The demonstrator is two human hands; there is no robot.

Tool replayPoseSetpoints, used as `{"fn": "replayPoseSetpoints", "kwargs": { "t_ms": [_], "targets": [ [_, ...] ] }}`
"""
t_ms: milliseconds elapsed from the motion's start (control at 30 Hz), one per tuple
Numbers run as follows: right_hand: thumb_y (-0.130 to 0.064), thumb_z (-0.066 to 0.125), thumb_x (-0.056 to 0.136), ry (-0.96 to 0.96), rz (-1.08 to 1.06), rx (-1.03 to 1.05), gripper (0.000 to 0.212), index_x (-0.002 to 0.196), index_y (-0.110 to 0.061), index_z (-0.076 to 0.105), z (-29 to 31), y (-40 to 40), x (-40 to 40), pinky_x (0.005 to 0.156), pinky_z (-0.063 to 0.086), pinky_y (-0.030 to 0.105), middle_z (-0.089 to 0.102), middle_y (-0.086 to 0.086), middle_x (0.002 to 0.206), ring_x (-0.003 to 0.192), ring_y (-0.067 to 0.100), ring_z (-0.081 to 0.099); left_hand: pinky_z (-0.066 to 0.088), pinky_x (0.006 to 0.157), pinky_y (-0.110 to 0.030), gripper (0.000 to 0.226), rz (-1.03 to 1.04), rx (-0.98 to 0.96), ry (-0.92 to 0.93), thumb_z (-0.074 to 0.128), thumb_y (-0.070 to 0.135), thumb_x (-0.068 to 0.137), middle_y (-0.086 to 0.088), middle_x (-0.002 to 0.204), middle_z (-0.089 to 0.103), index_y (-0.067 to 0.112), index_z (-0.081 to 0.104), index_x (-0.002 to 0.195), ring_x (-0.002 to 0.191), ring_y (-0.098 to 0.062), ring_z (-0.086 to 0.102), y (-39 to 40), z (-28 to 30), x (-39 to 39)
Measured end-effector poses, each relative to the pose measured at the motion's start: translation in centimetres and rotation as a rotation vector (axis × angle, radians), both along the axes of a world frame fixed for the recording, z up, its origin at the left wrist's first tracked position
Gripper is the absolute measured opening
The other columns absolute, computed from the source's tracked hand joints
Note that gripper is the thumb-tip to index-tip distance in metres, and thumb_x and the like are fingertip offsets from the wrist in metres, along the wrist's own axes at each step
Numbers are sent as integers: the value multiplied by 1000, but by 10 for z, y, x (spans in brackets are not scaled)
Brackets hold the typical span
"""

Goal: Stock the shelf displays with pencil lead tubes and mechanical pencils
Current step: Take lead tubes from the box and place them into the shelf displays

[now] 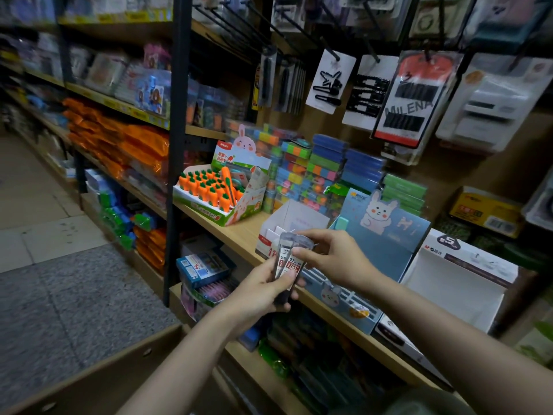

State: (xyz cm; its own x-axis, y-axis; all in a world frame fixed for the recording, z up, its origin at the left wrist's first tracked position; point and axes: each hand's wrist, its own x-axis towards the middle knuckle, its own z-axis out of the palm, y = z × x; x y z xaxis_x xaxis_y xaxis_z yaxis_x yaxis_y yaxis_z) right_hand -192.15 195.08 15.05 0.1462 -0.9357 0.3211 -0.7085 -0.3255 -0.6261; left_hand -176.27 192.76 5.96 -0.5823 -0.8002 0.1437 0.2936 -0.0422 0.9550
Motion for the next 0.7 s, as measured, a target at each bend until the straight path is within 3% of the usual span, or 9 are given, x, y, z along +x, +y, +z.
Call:
{"fn": "replayPoseSetpoints", "kwargs": {
  "t_ms": [100,167,267,367,433,533,600,700],
  "targets": [
    [-32,75,83,117,-11,4,28,109,-25,71,8,-5,-2,76,55,22,73,-12,90,80,-1,68,46,60,-25,26,-54,-44,-62,45,23,102,-2,88,65,23,51,128,74,-11,57,0,7,4],
    [-32,76,82,113,28,76,30,109,-21,69,15,-10,-1,67,56,26,72,-7,87,70,0,67,45,56,-24,25,-78,-11,-78,44,21,103,-2,84,64,14,49,127,70,-12,56,-2,12,6],
    [-24,76,82,60,80,159,20,96,-12,68,30,-19,-1,58,57,27,71,0,79,61,9,67,49,62,-28,26,-68,-34,-148,44,28,103,-1,87,66,11,52,121,77,-14,60,-13,19,6],
    [-27,74,83,63,-65,40,19,94,-15,65,53,-39,-9,61,60,28,71,1,84,63,12,70,52,87,-32,19,329,-177,-255,53,37,97,3,107,66,23,58,110,97,-12,62,-36,17,4],
    [-32,75,83,112,-239,-158,18,91,-20,63,68,-56,-18,58,55,21,68,-6,85,64,7,68,47,85,-26,24,635,-211,-286,59,37,93,3,116,57,24,56,112,101,-8,57,-54,11,8],
    [-34,76,83,208,-358,-314,20,92,-22,63,69,-80,-22,59,42,14,65,-7,87,75,5,60,42,86,-26,43,707,-174,-364,63,45,89,5,124,42,23,53,124,102,-8,49,-74,-2,11],
    [-31,75,84,202,-340,-288,19,93,-20,62,57,-94,-20,55,47,11,65,-4,90,73,6,62,41,84,-26,54,696,-170,-380,64,51,86,7,127,41,24,50,130,99,-6,47,-83,-5,6],
    [-28,74,85,176,-335,-225,23,98,-12,63,36,-113,-14,66,60,36,68,4,95,75,18,68,41,83,-24,63,676,-167,-328,64,57,83,7,136,45,27,46,136,102,-4,47,-92,-2,-5]
  ]
}}
